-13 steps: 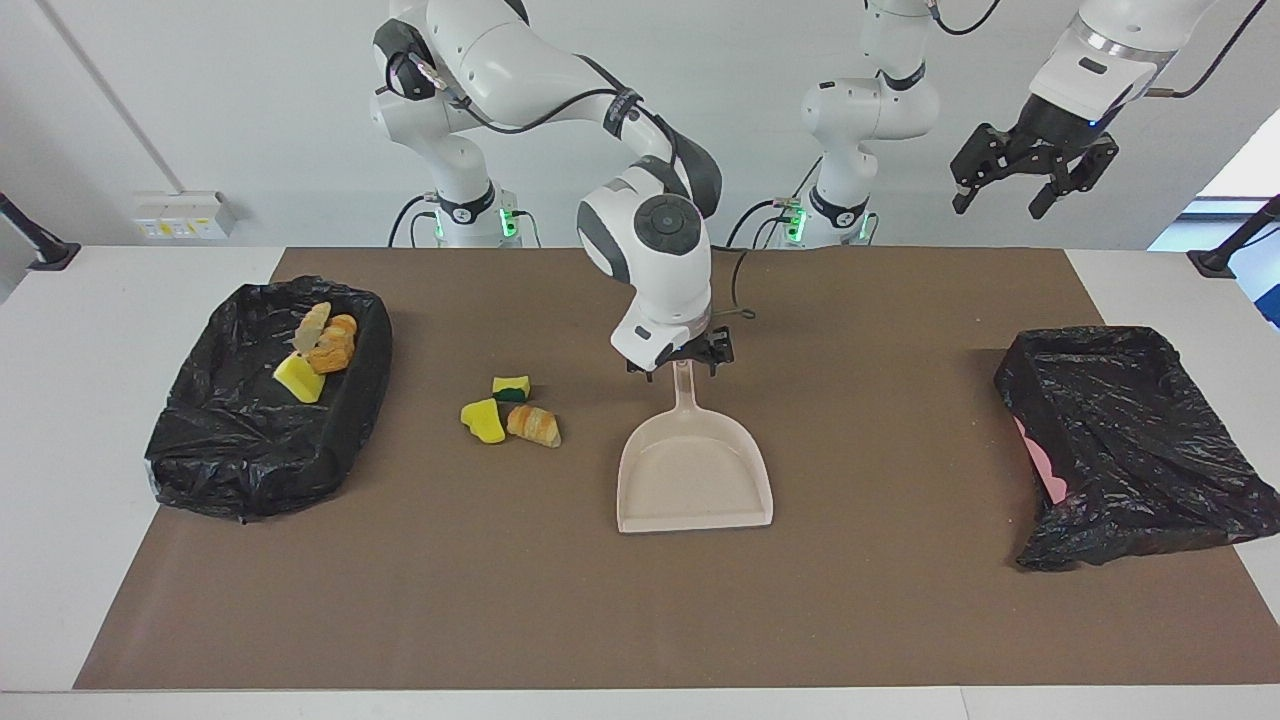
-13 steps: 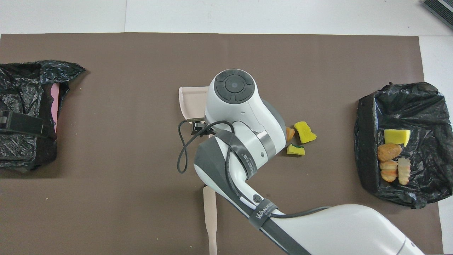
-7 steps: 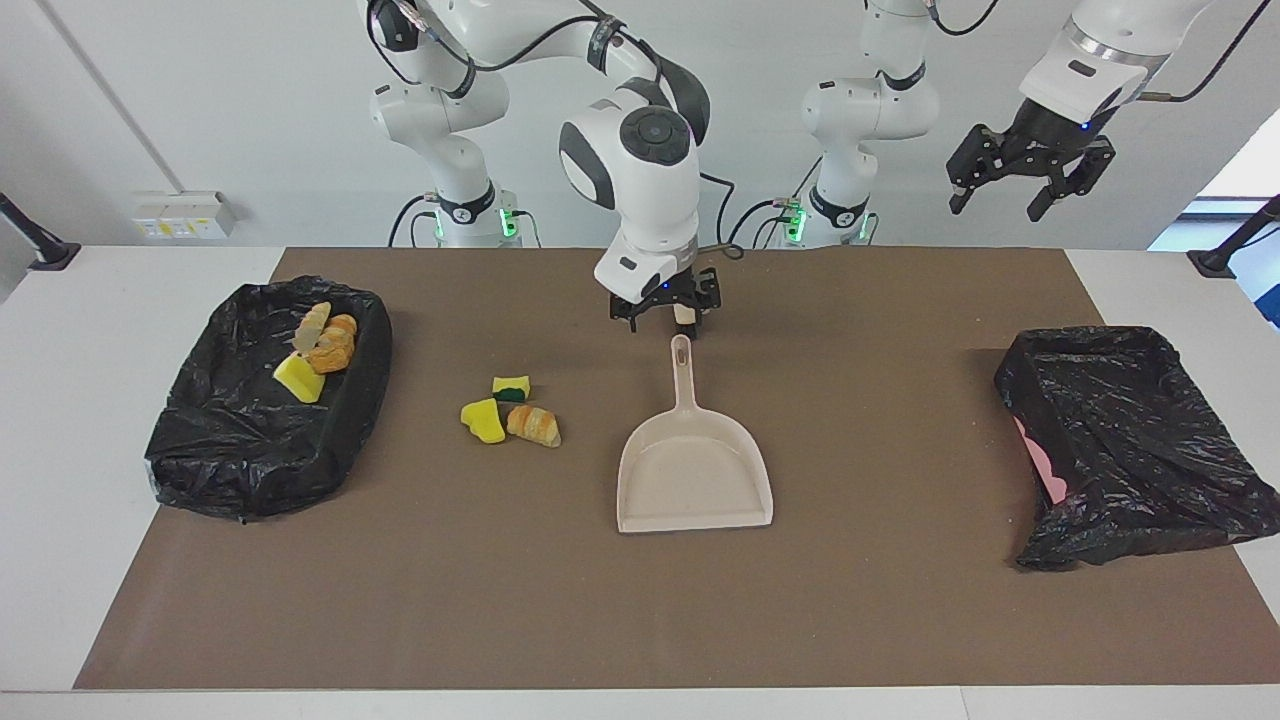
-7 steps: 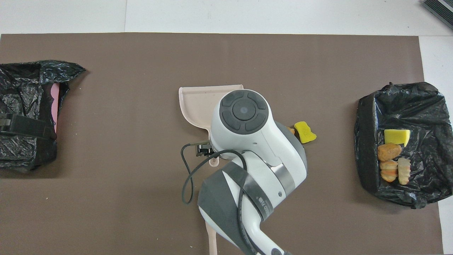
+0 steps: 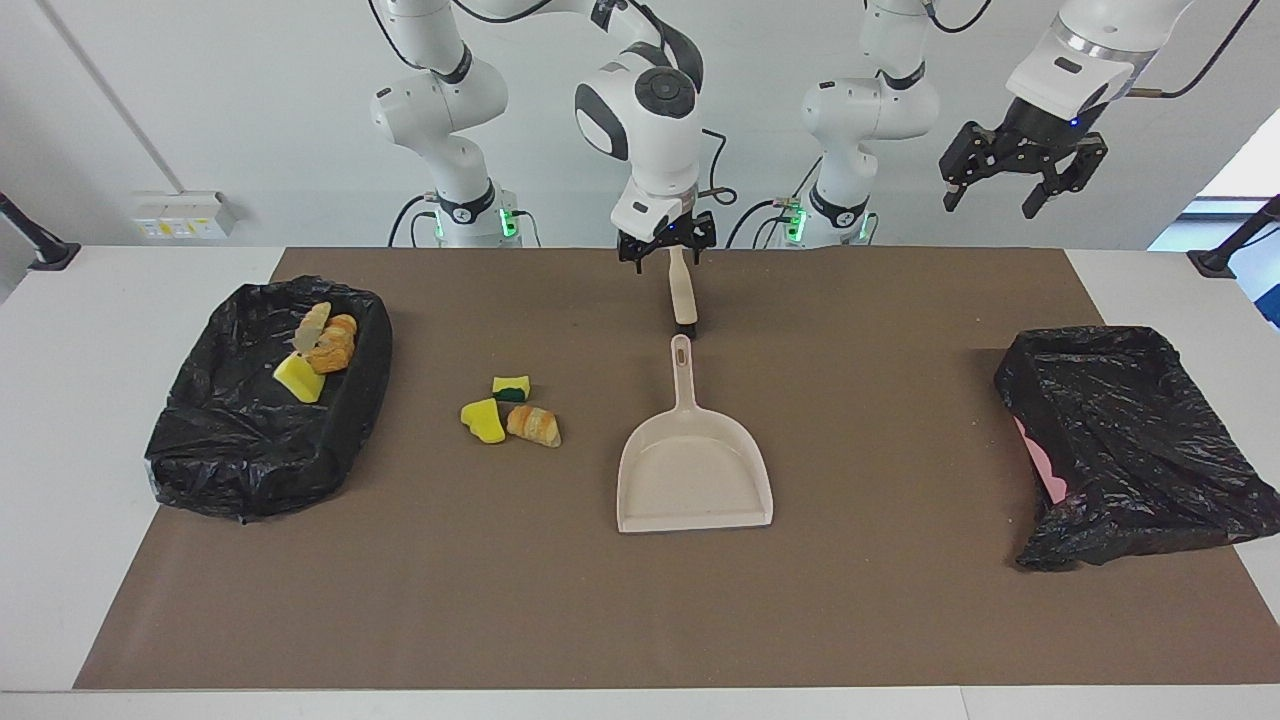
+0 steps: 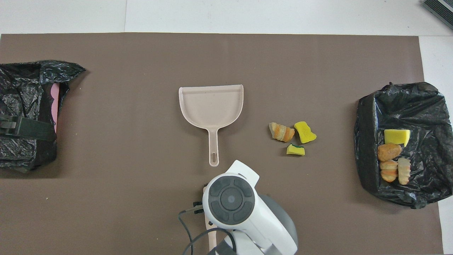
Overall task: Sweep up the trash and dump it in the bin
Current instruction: 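Withdraw the right gripper while the left gripper reaches the dustpan handle, then grasp the dustpan with the left gripper while the right gripper grasps the brush, then sweep the sponge pieces into the held dustpan with the right gripper's brush, then lift the dustpan with the left gripper while the right gripper sets down the brush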
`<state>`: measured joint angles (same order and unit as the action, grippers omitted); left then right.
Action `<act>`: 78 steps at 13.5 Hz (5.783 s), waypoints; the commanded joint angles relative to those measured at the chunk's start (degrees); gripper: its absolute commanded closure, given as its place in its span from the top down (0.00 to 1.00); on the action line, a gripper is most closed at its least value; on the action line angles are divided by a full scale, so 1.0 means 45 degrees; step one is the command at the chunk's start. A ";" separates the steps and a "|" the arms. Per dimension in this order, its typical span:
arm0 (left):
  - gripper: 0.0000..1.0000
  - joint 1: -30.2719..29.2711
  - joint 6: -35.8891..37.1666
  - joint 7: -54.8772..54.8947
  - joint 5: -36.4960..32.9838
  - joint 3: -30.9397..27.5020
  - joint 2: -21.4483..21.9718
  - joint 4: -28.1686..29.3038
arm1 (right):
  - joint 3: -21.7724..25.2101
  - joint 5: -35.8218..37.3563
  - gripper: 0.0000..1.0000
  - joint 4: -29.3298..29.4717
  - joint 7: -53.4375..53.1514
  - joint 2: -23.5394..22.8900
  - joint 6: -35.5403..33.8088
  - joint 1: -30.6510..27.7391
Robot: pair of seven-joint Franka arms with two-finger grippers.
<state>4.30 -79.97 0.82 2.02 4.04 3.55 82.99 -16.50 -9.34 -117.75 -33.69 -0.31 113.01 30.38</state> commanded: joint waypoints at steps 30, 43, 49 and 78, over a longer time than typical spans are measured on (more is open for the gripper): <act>1.00 0.6836 -0.9319 -0.6725 -0.0996 0.0060 -0.5067 0.4429 | 0.0190 -0.0992 0.00 -0.3461 -0.0952 0.1922 0.1045 0.1766; 0.21 0.7130 -0.9203 -0.6510 -0.1035 0.0080 -0.4970 0.4449 | 0.0190 0.2911 0.00 -0.3931 0.2269 0.3626 -0.2359 -0.4654; 0.14 0.7129 -0.7410 -0.4212 -0.2047 0.0080 -0.3798 0.4449 | 0.0171 0.4224 0.00 -0.3970 0.4867 0.3059 -0.1268 -0.7511; 0.00 0.7325 -0.6663 0.6009 -0.3320 0.0099 -0.2626 0.6382 | 0.0170 -0.2866 0.00 -0.2097 0.5906 0.0809 0.0207 -0.4036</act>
<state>36.44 -109.36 27.15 -12.02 5.19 -10.35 109.27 -15.87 -20.25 -128.79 -8.47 0.96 118.62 13.57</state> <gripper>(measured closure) 0.670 0.740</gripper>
